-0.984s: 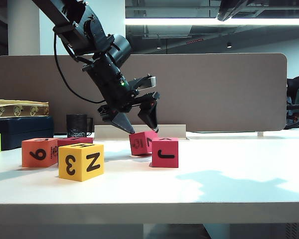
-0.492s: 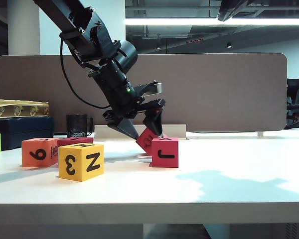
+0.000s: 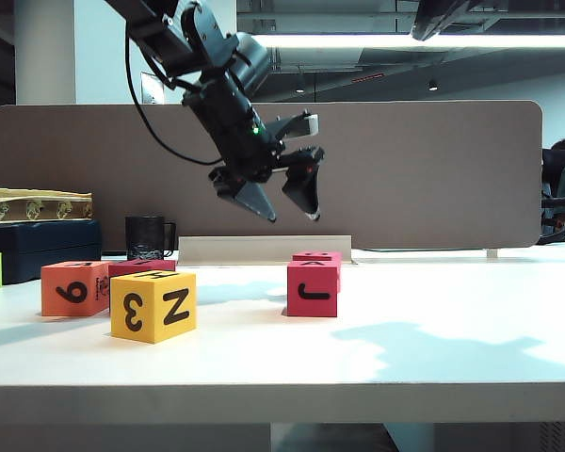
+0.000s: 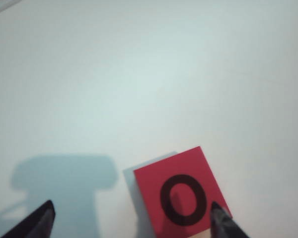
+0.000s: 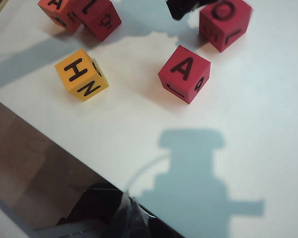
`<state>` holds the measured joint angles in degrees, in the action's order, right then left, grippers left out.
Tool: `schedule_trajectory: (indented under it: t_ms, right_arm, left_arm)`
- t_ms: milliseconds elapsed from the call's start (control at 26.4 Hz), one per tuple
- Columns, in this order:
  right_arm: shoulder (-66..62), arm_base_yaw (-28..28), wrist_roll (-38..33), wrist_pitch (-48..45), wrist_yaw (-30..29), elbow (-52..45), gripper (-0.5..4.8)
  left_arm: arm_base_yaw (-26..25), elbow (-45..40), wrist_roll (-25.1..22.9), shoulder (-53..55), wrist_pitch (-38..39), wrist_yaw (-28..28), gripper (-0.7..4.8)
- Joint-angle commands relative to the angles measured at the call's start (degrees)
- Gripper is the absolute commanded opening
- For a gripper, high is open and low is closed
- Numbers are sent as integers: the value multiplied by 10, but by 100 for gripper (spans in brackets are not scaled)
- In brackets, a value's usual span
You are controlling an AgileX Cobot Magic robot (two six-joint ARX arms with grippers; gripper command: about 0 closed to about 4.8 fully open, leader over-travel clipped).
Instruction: Select the appropriate blocks from the scattered letter blocks on the table and arrange them in a row to spell out "ALOHA".
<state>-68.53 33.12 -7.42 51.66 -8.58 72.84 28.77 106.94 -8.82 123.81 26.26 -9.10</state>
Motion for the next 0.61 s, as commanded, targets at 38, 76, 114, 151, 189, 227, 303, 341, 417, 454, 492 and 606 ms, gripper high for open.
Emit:
schedule_trajectory:
  t_ms: [38,76,114,151,189,227,303,341,417,454,492,606]
  right_arm:
    - [2,1,2,-9,1,3,-5]
    - [2,1,2,-9,1,3,-5]
    - [2,1,2,-8,2,3,-5]
    - [2,1,2,-9,1,3,-5]
    - [2,1,2,-9,2,3,-5]
    - [2,1,2,-9,2,3,-5]
    - [2,1,2,-9,1,3,-5]
    - [2,1,2,-9,2,3,-5]
    - [2,1,2,-8,1,3,-5]
    - [2,1,2,-7,1,3,-5]
    - [2,1,2,-5,1,3,-5]
    - [2,1,2,2,1,3,-5]
  left_arm:
    - [2,5,8,-3,9,0,395]
    - [2,5,18,-2,9,-2,395]
    - [2,5,28,-1,10,-5,395]
    - [2,5,34,0,11,-18,396]
    - [2,5,35,2,11,-31,397]
    - [6,5,35,3,11,-44,401]
    - [25,5,60,9,11,-41,404]
    - [34,5,61,14,9,-33,404]
    - [46,5,61,22,6,-18,404]
    - [50,5,61,26,6,-7,404]
    - [53,5,61,31,6,2,404]
    - [54,5,61,41,6,28,406]
